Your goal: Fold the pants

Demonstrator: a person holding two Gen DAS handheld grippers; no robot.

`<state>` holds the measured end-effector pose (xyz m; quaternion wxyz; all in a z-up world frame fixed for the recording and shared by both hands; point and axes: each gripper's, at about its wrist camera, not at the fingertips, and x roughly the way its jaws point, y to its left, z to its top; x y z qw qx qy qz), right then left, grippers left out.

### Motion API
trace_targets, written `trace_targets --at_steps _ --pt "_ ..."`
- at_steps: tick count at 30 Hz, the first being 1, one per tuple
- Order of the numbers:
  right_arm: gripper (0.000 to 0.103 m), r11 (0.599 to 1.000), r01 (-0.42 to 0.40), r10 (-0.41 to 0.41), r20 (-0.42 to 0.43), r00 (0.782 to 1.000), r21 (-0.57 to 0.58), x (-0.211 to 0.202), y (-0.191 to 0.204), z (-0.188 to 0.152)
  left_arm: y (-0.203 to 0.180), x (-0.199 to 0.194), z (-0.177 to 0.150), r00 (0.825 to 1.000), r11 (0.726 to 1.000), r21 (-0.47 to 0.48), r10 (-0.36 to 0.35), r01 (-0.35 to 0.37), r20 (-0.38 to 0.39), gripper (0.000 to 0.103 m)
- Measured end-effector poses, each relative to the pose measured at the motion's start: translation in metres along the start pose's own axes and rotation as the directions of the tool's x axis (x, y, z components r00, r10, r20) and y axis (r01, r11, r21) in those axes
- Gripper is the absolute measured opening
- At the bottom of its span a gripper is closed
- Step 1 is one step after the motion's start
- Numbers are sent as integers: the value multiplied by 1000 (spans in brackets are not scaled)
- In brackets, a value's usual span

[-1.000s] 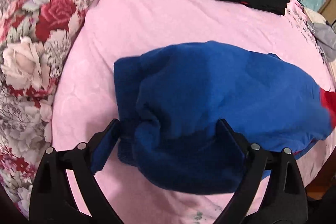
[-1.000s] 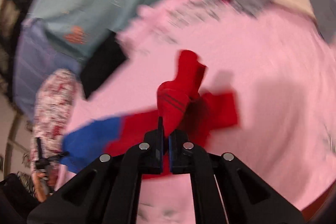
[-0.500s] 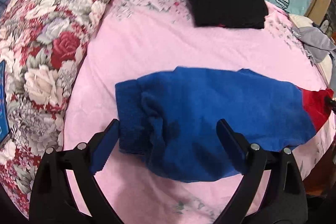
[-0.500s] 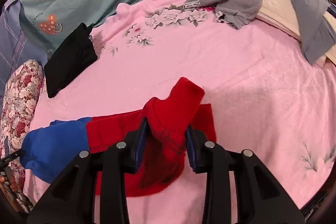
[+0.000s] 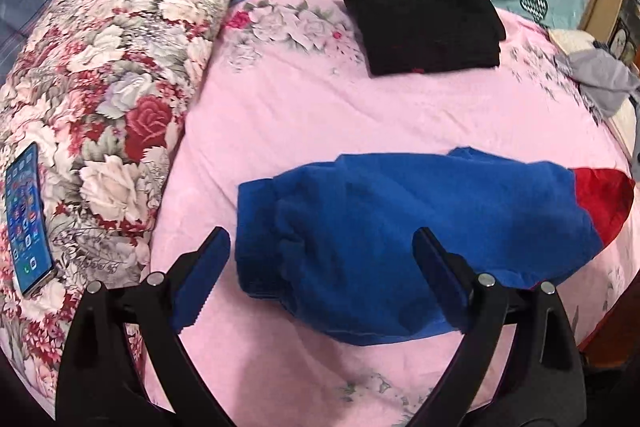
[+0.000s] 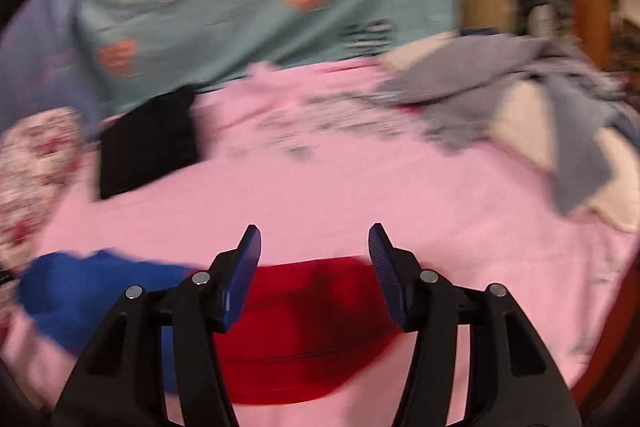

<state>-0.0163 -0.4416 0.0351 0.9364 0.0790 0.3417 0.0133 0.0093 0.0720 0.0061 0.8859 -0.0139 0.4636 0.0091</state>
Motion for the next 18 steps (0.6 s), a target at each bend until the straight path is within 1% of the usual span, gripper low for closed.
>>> trace_targets --at_steps 1,2,3,4,5,6,7,9,10,11,12,13,14,15,16,17,18 --pt "56 997 -69 68 -27 997 -21 5 12 -2 1 -4 -1 1000 1000 -11 -6 6 11 94" --pt "54 989 -143 141 -64 988 -43 12 27 -5 0 -6 -2 1000 1000 -13 -17 18 18 94" --pt "46 973 -224 217 -114 970 -58 22 43 -10 -2 -7 -2 999 999 -9 -31 32 21 94" --pt "40 946 -316 299 -181 937 -73 34 63 -17 -7 -6 -2 998 999 -2 -54 54 21 94" --pt "27 922 -379 350 -238 906 -84 45 82 -24 -13 -3 -2 997 997 7 -72 72 10 94" --pt "21 896 -431 386 -295 874 -107 56 103 -31 -19 1 -3 996 996 18 -86 86 -2 94" --pt "19 875 -466 404 -330 853 -130 62 118 -38 -27 11 -5 994 993 47 -109 110 -29 94" --pt "19 847 -513 429 -395 813 -137 72 137 -46 -38 31 -11 991 992 85 -85 95 -107 94" --pt "19 839 -529 429 -444 787 -125 79 142 -53 -40 45 -17 987 993 96 -57 72 -151 94" --pt "19 840 -528 413 -485 770 -123 86 143 -58 -39 54 -22 983 993 99 -45 64 -178 94" --pt "19 850 -509 374 -521 767 -139 92 141 -64 -36 61 -26 979 993 99 -37 58 -203 94" --pt "19 849 -507 363 -534 764 -148 93 138 -68 -32 68 -31 973 994 93 -36 59 -230 94" --pt "19 841 -520 376 -531 759 -147 92 136 -67 -31 67 -33 972 993 99 -44 69 -229 94" --pt "20 838 -527 380 -546 746 -138 90 132 -66 -32 63 -33 975 990 118 -44 71 -219 94" --pt "21 840 -526 379 -550 745 -133 88 129 -63 -34 60 -32 976 989 127 -45 74 -215 94" --pt "24 845 -517 377 -534 757 -136 85 126 -57 -35 56 -30 977 989 125 -54 81 -208 94" --pt "25 847 -512 382 -507 773 -143 83 126 -48 -34 51 -25 978 989 111 -77 100 -194 94"
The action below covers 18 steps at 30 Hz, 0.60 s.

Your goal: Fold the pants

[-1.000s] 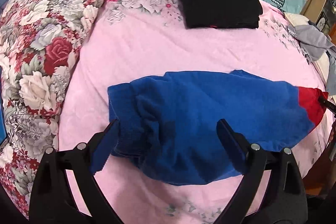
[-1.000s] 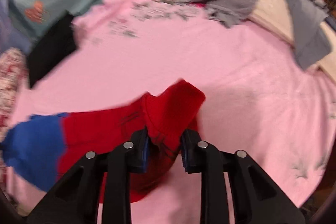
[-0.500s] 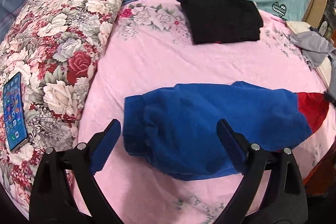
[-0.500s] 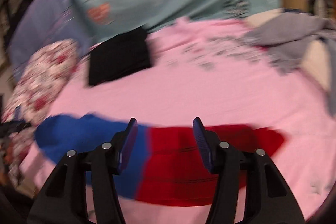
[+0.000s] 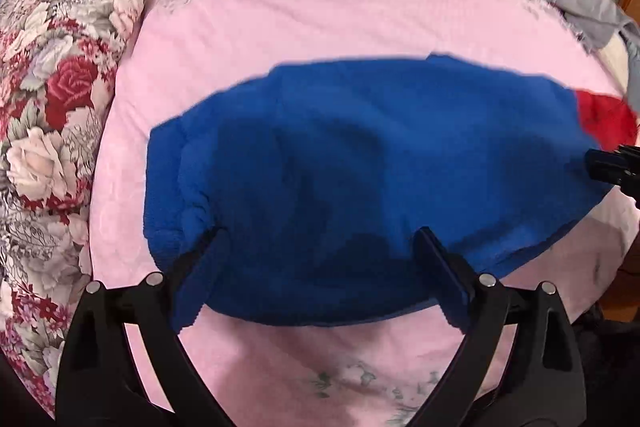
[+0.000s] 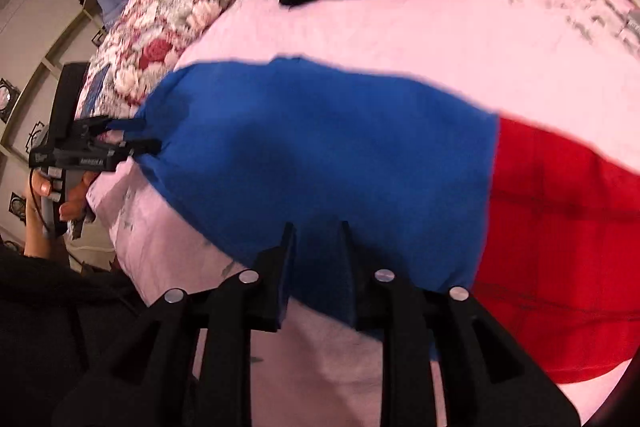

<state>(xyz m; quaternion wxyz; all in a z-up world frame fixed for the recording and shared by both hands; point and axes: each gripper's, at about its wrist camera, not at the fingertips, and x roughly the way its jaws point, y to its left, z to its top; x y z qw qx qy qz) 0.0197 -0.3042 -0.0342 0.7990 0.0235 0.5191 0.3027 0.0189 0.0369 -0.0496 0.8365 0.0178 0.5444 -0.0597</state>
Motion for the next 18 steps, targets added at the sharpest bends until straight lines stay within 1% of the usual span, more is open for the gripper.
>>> trace_targets --at_steps 1,2,3,4,5,6,8,10,11,14,15,17,18 --pt "25 1000 -1 1 21 1000 -5 -3 0 6 -1 -9 7 998 998 -17 -54 54 32 94" --pt "25 1000 2 -1 54 999 -14 -6 2 16 -1 -15 16 994 994 -30 -101 103 48 94" --pt "25 1000 7 -5 79 997 -23 -6 4 24 -4 -17 21 990 991 -33 -127 129 66 94" --pt "25 999 14 -9 112 994 -41 -3 9 39 -8 -21 33 983 987 -35 -156 160 96 95" --pt "25 999 19 -12 140 990 -48 2 14 54 -15 -22 44 979 985 -28 -166 171 122 95" --pt "25 999 15 -8 156 988 -44 10 16 67 -22 -19 56 978 987 -25 -156 161 140 96" --pt "25 999 -21 25 168 985 -27 32 20 94 -30 -5 74 984 991 -42 -119 126 135 96" --pt "25 999 -40 43 144 989 -25 62 25 118 -30 13 87 991 992 -86 -86 95 103 96" --pt "25 999 -41 44 123 991 -28 75 27 123 -28 23 92 994 991 -107 -69 78 87 96" --pt "25 998 -50 51 33 998 -22 105 30 124 -19 47 93 999 989 -140 -32 37 34 96" --pt "25 998 -48 49 13 999 -30 109 31 119 -16 55 89 999 988 -148 -37 38 9 96" --pt "25 997 -43 41 -26 999 -71 114 33 107 -11 63 82 999 988 -149 -53 50 -13 96" --pt "25 995 -36 33 -27 999 -97 114 35 102 -11 66 77 998 989 -138 -52 49 -20 96"
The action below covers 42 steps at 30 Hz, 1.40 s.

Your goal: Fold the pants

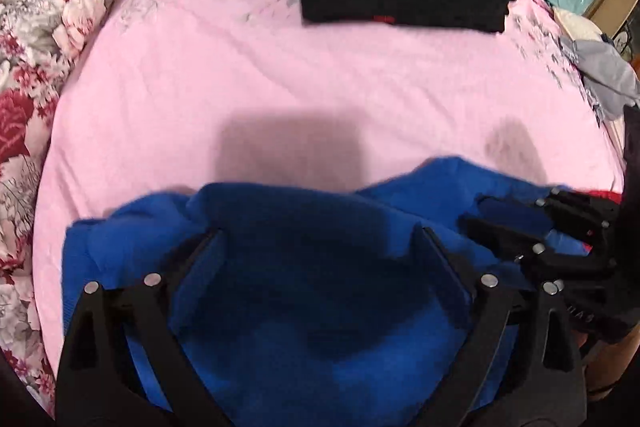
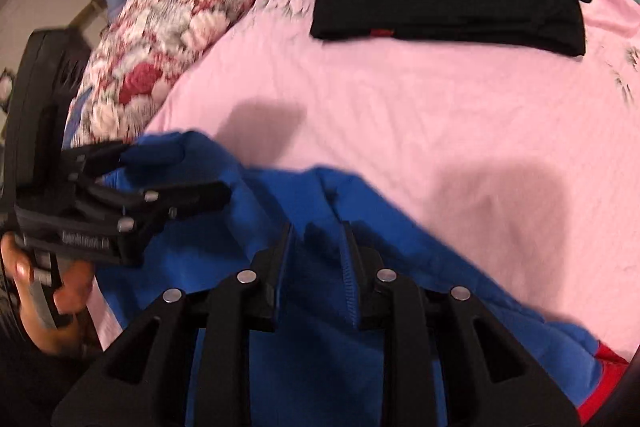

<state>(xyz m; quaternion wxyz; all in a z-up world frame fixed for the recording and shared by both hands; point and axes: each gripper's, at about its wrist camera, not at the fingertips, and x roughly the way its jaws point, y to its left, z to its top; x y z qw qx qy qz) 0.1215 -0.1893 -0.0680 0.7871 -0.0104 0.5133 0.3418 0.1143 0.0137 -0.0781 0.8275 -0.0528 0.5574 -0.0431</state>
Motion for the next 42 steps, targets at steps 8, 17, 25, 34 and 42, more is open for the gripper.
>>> trace_targets --at_steps 8,17,25,34,42 --pt "25 997 32 -31 17 999 -67 0 7 11 -3 4 -21 1000 999 46 20 -21 20 96" --pt "5 985 86 -90 -23 996 -150 28 22 31 0 4 -27 999 998 57 1 -3 35 96" --pt "9 962 185 -170 91 981 -199 42 8 50 0 -1 -41 999 993 119 -11 5 46 96" --pt "23 989 148 -148 105 983 7 -22 -35 29 13 -39 -31 990 993 75 -102 95 98 96" --pt "7 980 140 -150 66 987 138 -52 -80 -37 44 -20 -29 998 1000 -11 2 -1 66 96"
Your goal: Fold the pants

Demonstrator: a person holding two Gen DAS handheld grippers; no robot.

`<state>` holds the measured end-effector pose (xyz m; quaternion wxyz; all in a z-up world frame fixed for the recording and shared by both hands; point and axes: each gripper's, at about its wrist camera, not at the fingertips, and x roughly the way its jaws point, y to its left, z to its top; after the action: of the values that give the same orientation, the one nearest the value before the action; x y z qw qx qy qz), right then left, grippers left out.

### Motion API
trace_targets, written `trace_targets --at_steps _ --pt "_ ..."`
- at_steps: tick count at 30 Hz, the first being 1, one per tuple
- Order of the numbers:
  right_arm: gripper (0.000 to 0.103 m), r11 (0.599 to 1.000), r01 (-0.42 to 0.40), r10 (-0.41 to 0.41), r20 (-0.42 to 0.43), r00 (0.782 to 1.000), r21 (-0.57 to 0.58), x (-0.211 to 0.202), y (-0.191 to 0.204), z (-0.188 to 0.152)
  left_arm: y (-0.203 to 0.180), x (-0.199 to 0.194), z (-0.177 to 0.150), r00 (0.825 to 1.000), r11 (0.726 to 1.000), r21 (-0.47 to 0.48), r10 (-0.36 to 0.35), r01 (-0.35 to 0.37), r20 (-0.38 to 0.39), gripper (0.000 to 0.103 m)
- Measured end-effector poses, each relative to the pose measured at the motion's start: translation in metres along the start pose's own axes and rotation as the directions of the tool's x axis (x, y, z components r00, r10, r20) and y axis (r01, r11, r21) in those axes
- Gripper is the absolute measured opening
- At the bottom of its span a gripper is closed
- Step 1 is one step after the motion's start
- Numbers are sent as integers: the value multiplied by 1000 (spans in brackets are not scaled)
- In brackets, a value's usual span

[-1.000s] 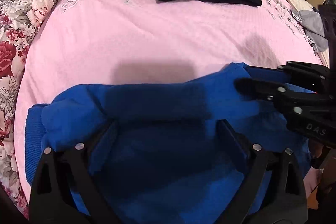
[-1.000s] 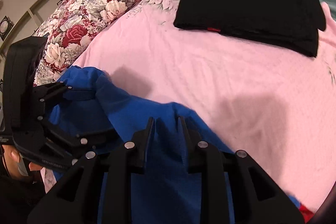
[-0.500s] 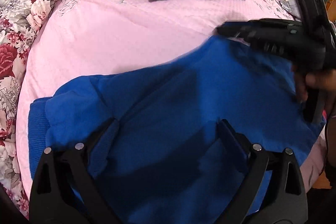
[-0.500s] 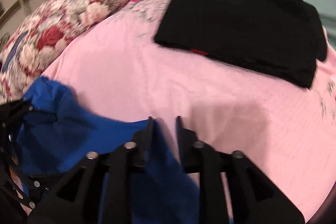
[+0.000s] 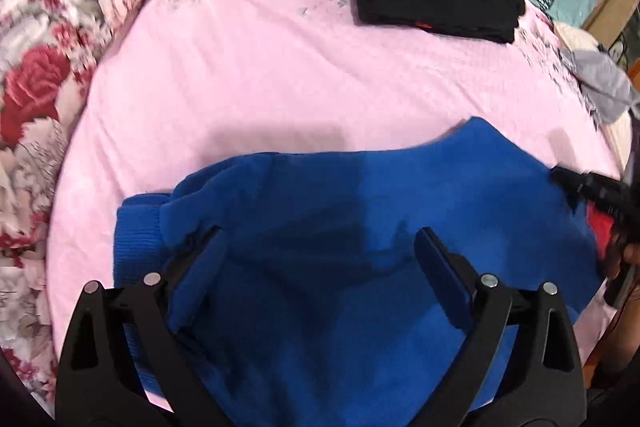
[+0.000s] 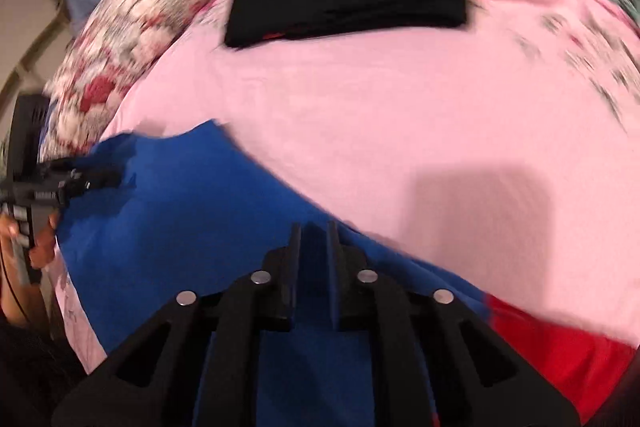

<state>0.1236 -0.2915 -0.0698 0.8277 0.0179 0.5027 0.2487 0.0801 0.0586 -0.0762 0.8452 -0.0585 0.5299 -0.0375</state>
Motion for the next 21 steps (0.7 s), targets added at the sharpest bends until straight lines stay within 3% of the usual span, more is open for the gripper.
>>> trace_targets --at_steps 3,5,6,7,9,10,11,12,13,16,17,19,21 --pt "16 985 165 -168 104 980 39 -29 -5 -7 -7 -15 1 999 1000 -8 -13 14 37 96" --pt "16 998 37 -44 129 991 56 -42 -2 -13 -9 -24 2 997 998 6 -55 55 52 96" --pt "22 997 -49 42 113 993 66 -44 0 -18 -10 -25 3 998 999 12 -42 41 53 96" --pt "26 995 -77 70 89 994 71 -41 1 -23 -7 -22 3 998 1000 2 27 -27 48 96" --pt "29 995 -48 45 31 999 90 -35 -4 -32 5 -12 3 993 993 -40 116 -115 27 96" --pt "29 993 33 -34 10 999 113 -33 -13 -39 12 -8 3 994 992 -64 107 -106 13 96" --pt "18 987 78 -82 23 996 142 -35 -25 -44 17 -5 2 996 993 -81 91 -90 8 96" --pt "10 983 55 -65 50 997 178 -41 -37 -50 16 -7 1 996 993 -74 91 -90 17 96" --pt "11 970 39 -56 66 996 241 -48 -49 -56 14 -9 1 995 993 -64 98 -97 18 96" --pt "22 934 140 -183 101 978 329 -69 -61 -69 7 -21 1 997 996 -69 63 -60 37 96" --pt "33 931 145 -192 113 975 336 -76 -59 -72 7 -24 -1 998 997 -71 43 -40 42 96" --pt "36 936 100 -154 137 978 336 -84 -54 -79 6 -25 -4 999 998 -54 35 -33 36 96" --pt "36 939 50 -96 120 988 339 -83 -49 -87 9 -14 -9 996 995 -51 90 -90 -11 96"
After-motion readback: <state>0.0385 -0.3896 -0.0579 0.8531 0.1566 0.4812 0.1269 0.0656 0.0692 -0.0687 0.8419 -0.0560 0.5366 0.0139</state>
